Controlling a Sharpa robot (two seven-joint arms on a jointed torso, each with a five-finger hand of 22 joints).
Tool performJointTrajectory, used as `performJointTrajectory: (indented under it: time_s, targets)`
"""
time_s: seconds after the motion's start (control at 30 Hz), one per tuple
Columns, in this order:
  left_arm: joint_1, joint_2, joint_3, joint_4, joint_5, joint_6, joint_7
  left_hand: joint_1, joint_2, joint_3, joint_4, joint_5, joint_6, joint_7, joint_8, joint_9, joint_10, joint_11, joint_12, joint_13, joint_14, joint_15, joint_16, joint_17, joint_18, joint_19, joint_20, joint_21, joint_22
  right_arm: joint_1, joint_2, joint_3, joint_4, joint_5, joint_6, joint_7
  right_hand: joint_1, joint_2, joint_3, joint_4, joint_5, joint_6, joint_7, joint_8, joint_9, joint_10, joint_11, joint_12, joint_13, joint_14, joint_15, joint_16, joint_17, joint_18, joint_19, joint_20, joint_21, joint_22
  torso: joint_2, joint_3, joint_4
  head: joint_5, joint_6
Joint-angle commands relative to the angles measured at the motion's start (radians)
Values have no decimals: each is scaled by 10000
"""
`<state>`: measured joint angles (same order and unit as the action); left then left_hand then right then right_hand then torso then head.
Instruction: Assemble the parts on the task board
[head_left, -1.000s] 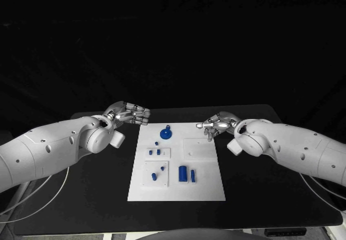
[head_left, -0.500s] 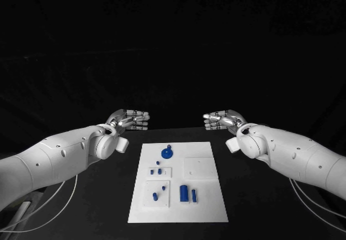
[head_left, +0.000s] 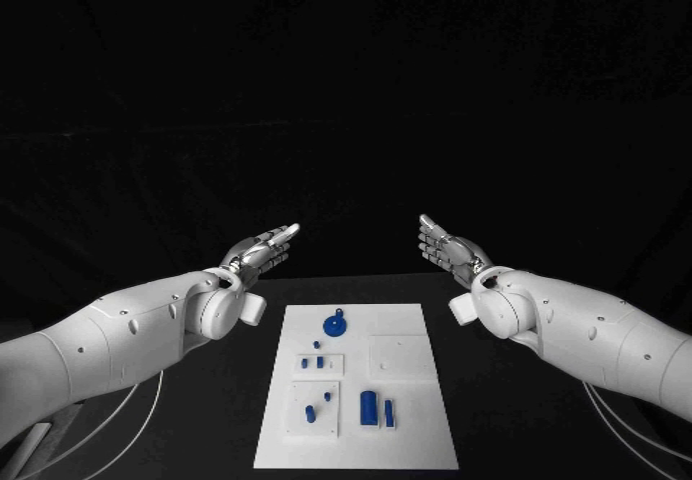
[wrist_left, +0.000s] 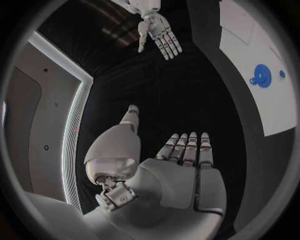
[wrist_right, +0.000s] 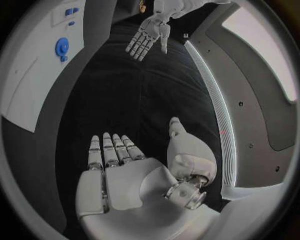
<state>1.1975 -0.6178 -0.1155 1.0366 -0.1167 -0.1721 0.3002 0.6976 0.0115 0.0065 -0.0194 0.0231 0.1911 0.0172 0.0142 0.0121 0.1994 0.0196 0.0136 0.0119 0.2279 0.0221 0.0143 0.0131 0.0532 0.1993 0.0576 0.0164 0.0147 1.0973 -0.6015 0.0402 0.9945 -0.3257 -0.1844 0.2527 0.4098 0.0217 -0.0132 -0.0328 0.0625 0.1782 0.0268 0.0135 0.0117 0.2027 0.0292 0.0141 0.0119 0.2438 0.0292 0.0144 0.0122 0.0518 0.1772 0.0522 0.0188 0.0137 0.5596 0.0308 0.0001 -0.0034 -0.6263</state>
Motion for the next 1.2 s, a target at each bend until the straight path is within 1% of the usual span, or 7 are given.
performJointTrajectory:
  time_s: [0.03, 0.1, 0.3, 0.33, 0.57, 0.77, 1.2]
  targets:
    - [-157, -154, 115, 625, 242, -1150, 501, -6976, -115, -65, 194, -231, -1911, -172, -142, -121, -1994, -196, -136, -119, -2279, -221, -143, -131, -532, -1993, -576, -164, -147, -44, -181, -33, 624, 587, -1043, 563, -4098, -217, 132, 328, -625, -1782, -268, -135, -117, -2027, -292, -141, -119, -2438, -292, -144, -122, -518, -1772, -522, -188, -137, -135, -270, -1, 28, 223]
    - [-340, -358, 260, 1279, 371, -1820, 737, -6976, -115, -65, 194, -231, -1911, -172, -142, -121, -1994, -196, -136, -119, -2279, -221, -143, -131, -532, -1993, -576, -164, -147, -88, -346, -71, 1151, 861, -1537, 780, -4098, -217, 132, 328, -625, -1782, -268, -135, -117, -2027, -292, -141, -119, -2438, -292, -144, -122, -518, -1772, -522, -188, -137, -152, -304, -1, 33, 260]
    - [-844, -919, 657, 3080, 724, -3667, 1385, -6976, -115, -65, 194, -231, -1911, -172, -142, -121, -1994, -196, -136, -119, -2279, -221, -143, -131, -532, -1993, -576, -164, -147, -255, -969, -214, 3145, 1899, -3408, 1600, -4098, -217, 132, 328, -625, -1782, -268, -135, -117, -2027, -292, -141, -119, -2438, -292, -144, -122, -518, -1772, -522, -188, -137, -154, -308, -1, 34, 263]
    - [-961, -1049, 749, 3497, 806, -4094, 1536, -6976, -115, -65, 194, -231, -1911, -172, -142, -121, -1994, -196, -136, -119, -2279, -221, -143, -131, -532, -1993, -576, -164, -147, -293, -1111, -247, 3600, 2136, -3835, 1787, -4098, -217, 132, 328, -625, -1782, -268, -135, -117, -2027, -292, -141, -119, -2438, -292, -144, -122, -518, -1772, -522, -188, -137, -154, -308, -1, 34, 263]
    - [-1366, -1501, 1069, 4946, 1091, -5581, 2058, -6976, -115, -65, 194, -231, -1911, -172, -142, -121, -1994, -196, -136, -119, -2279, -221, -143, -131, -532, -1993, -576, -164, -147, -429, -1620, -364, 5228, 2983, -5362, 2456, -4098, -217, 132, 328, -625, -1782, -268, -135, -117, -2027, -292, -141, -119, -2438, -292, -144, -122, -518, -1772, -522, -188, -137, -154, -308, -1, 34, 263]
    - [-1475, -1622, 1155, 5334, 1167, -5979, 2198, -6976, -115, -65, 194, -231, -1911, -172, -142, -121, -1994, -196, -136, -119, -2279, -221, -143, -131, -532, -1993, -576, -164, -147, -472, -1782, -401, 5746, 3252, -5848, 2669, -4098, -217, 132, 328, -625, -1782, -268, -135, -117, -2027, -292, -141, -119, -2438, -292, -144, -122, -518, -1772, -522, -188, -137, -154, -308, -1, 34, 263]
    - [-1475, -1622, 1155, 5334, 1167, -5979, 2198, -6976, -115, -65, 194, -231, -1911, -172, -142, -121, -1994, -196, -136, -119, -2279, -221, -143, -131, -532, -1993, -576, -164, -147, -473, -1785, -402, 5755, 3257, -5856, 2673, -4098, -217, 132, 328, -625, -1782, -268, -135, -117, -2027, -292, -141, -119, -2438, -292, -144, -122, -518, -1772, -522, -188, -137, -154, -308, -1, 34, 263]
